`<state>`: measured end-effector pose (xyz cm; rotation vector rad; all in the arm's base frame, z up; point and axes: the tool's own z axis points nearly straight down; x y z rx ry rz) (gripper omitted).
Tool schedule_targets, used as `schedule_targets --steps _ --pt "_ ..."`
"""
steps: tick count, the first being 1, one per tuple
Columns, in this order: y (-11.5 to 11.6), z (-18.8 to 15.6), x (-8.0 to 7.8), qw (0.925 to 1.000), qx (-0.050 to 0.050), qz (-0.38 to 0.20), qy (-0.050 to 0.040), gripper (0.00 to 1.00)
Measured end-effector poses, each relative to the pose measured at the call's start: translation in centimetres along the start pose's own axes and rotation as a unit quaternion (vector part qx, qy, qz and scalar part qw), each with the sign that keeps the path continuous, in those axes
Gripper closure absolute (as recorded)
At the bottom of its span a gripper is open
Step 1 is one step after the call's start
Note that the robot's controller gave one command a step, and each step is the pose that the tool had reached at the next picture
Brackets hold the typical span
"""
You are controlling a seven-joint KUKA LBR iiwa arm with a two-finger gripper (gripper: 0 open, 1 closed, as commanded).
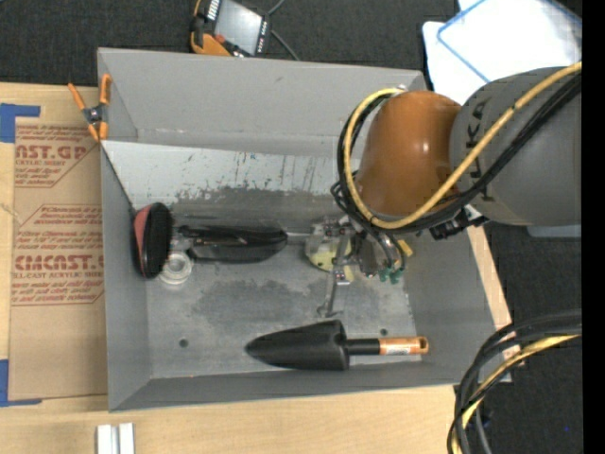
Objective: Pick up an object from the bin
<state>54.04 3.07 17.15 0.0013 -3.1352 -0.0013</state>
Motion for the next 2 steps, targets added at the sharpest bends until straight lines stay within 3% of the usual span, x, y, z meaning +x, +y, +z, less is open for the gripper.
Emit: schedule_targets --steps 1,2 --pt "0.0 -0.4 -0.2 1.0 0.0 0.0 -0.0039 0.0" --pt "0.1 10.4 5.1 0.9997 -0.001 0.025 -0.0035 0.0"
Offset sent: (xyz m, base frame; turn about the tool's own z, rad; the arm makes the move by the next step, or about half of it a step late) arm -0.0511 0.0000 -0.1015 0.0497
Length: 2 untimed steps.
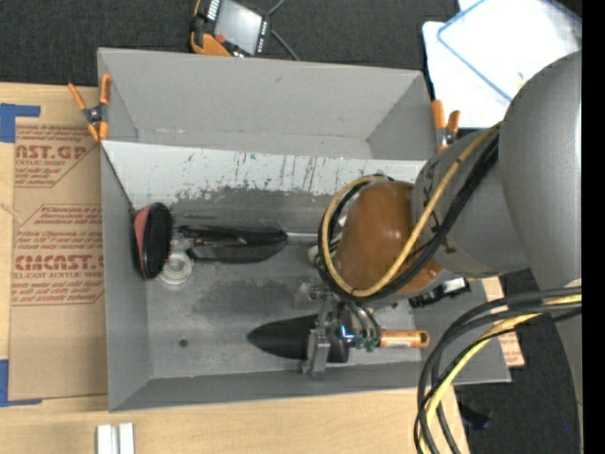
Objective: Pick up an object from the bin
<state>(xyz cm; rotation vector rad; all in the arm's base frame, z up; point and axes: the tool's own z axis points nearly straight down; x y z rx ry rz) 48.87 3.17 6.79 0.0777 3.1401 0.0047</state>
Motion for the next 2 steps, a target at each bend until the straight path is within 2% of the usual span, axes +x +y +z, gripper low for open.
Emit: schedule_targets --steps 1,2 --pt "0.7 -8.6 0.4 0.9993 -0.001 0.036 -0.0077 0.0" --pt "-0.8 -3.0 1.0 0.9963 0.001 0.086 0.0061 0.0"
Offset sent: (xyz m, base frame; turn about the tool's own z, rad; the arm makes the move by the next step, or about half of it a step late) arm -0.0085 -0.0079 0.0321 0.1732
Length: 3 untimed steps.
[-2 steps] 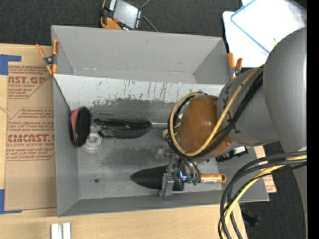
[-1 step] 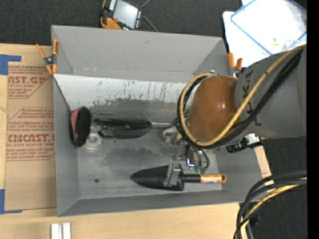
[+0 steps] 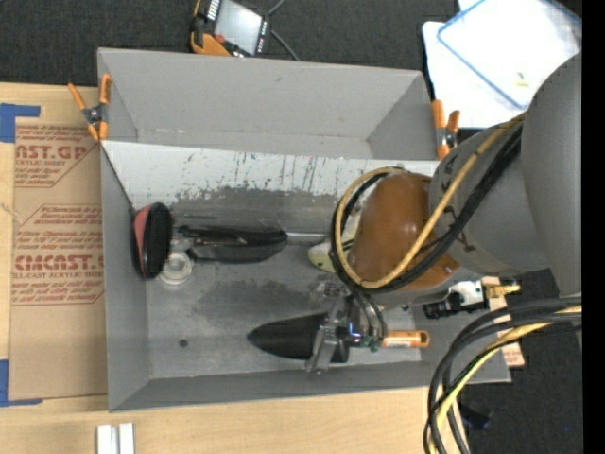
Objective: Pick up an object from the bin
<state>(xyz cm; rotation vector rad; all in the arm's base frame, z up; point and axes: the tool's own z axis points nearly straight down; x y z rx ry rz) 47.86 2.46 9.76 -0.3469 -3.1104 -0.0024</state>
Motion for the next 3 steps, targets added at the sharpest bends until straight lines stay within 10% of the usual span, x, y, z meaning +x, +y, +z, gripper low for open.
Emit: schedule_targets --steps 1,2,3 --pt "1.1 2.8 -0.5 0.9997 -0.004 0.023 -0.0127 0.0" --pt "-5.5 2.4 -3.9 0.9911 -0.008 0.133 -0.0087 1.0" --pt "-5.5 2.3 -3.9 0.9911 -0.008 0.133 -0.0086 1.0"
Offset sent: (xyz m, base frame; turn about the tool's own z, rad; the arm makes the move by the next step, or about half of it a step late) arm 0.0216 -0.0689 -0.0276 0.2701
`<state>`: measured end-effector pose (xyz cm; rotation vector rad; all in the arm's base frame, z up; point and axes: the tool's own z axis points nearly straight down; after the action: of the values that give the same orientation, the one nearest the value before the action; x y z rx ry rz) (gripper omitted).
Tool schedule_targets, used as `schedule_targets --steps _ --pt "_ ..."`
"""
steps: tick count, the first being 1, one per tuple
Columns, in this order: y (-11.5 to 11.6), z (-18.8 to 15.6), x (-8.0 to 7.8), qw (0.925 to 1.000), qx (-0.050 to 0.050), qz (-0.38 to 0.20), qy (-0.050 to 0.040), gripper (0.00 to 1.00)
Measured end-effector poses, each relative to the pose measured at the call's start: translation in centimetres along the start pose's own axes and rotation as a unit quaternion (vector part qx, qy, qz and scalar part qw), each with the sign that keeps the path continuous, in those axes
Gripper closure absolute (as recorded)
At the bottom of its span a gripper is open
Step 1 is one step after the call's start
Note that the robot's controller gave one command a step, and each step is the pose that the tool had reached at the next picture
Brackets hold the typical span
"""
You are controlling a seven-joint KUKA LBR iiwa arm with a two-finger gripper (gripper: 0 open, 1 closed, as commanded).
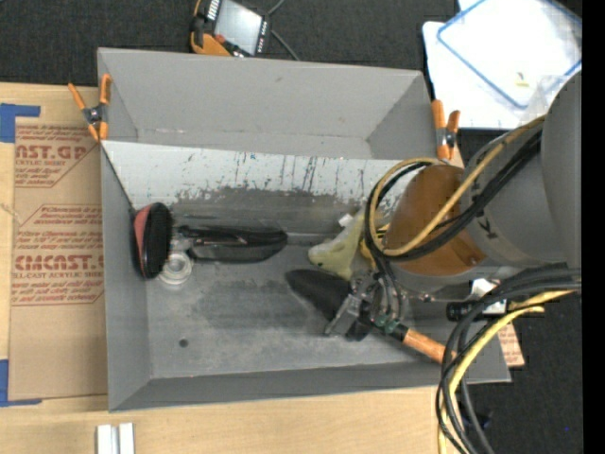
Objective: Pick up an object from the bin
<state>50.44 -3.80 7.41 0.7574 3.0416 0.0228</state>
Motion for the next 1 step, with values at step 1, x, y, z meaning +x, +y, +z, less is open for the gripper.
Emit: schedule_targets --steps 1 --pt "-0.09 -2.07 0.28 1.0 0.002 0.0 0.0045 1.0"
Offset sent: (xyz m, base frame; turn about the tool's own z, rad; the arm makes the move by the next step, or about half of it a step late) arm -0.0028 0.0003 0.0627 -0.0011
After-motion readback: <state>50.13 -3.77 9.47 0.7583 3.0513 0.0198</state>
